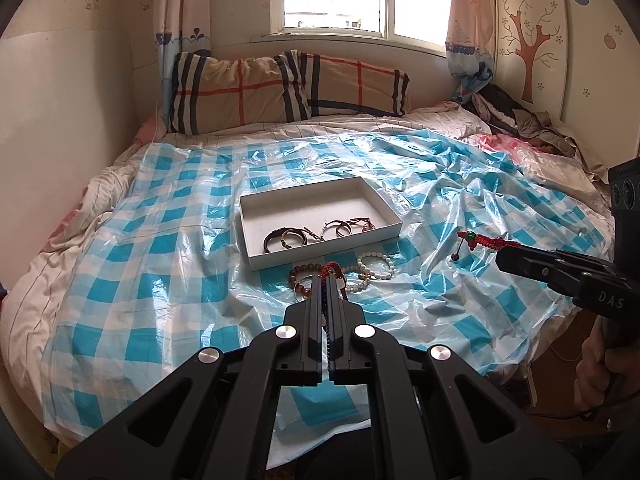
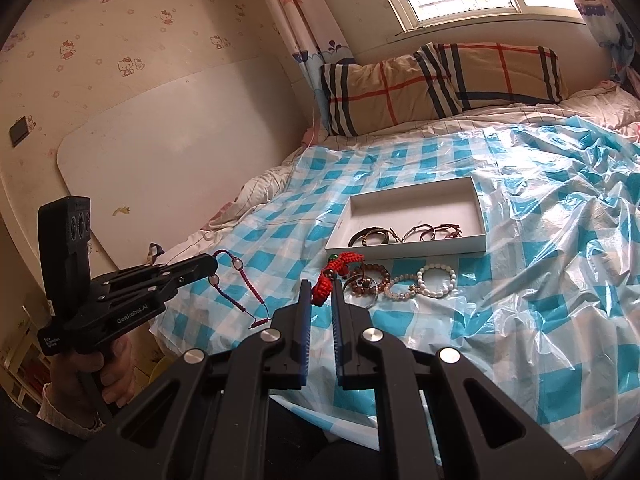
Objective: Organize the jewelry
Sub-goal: 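Carry both held bracelets over the white tray with both grippers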
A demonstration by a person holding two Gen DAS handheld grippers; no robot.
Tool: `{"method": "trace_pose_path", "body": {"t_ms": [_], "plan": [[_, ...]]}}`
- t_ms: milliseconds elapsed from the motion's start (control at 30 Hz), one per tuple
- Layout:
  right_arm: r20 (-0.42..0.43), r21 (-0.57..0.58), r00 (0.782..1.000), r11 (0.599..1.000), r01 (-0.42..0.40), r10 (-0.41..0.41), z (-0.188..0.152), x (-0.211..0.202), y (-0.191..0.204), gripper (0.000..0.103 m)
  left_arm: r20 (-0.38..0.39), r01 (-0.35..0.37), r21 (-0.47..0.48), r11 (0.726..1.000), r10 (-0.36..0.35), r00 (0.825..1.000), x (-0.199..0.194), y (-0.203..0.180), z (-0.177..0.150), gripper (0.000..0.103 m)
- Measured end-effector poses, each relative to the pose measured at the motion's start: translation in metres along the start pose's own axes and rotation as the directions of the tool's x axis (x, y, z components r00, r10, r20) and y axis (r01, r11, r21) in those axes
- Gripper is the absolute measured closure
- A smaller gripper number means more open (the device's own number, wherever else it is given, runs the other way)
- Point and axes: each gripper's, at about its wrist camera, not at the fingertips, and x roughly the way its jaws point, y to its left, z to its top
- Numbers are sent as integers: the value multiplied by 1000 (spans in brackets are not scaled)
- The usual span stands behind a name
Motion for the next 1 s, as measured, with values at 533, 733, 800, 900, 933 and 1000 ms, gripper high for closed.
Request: {"method": "trace_pose_path", "body": {"t_ms": [533,733,800,900,933,1000], "plan": [[18,-1,1000,1000,-26,26,16,17,-3,92,-1,8,-63,998,-8,1000,20,21,8,101],[19,5,999,999,-36,36,24,30,-9,92,2,15,-71,997,-15,1000,35,24,18,101],[17,3,999,999,-40,39,27,35,-11,92,1,17,-67,998,-17,1000,42,23,21,101],[14,1,999,999,-44,44,31,44,-15,92,-3,18,-62,998,-18,1000,53,23,26,101],[14,0,999,999,-46,46,33,47,-16,92,-5,17,-61,998,-17,1000,58,23,27,101],[13,-2,999,999,-49,49,36,53,-19,92,-10,14,-57,998,-15,1000,67,23,30,101]]}}
